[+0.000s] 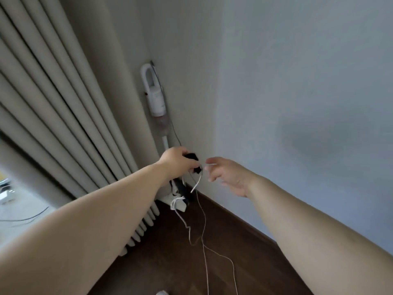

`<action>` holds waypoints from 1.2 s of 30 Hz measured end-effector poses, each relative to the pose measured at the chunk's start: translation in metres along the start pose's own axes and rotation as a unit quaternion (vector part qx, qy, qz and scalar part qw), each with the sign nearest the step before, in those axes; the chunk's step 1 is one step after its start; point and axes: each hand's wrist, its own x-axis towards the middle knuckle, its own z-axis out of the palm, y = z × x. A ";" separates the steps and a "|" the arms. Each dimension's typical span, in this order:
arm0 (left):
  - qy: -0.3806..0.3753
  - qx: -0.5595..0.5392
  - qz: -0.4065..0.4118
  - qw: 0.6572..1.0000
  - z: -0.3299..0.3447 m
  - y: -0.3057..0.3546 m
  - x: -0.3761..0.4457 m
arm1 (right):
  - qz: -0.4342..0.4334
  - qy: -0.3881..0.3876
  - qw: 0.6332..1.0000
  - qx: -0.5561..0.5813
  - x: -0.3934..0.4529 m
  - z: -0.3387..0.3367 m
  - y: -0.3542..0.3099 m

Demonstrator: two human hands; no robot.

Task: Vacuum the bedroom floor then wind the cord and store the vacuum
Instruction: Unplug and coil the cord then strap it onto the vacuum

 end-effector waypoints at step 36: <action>-0.004 -0.183 0.068 0.981 -0.046 -0.057 -0.076 | -0.035 0.094 0.942 0.320 -0.015 0.111 -0.057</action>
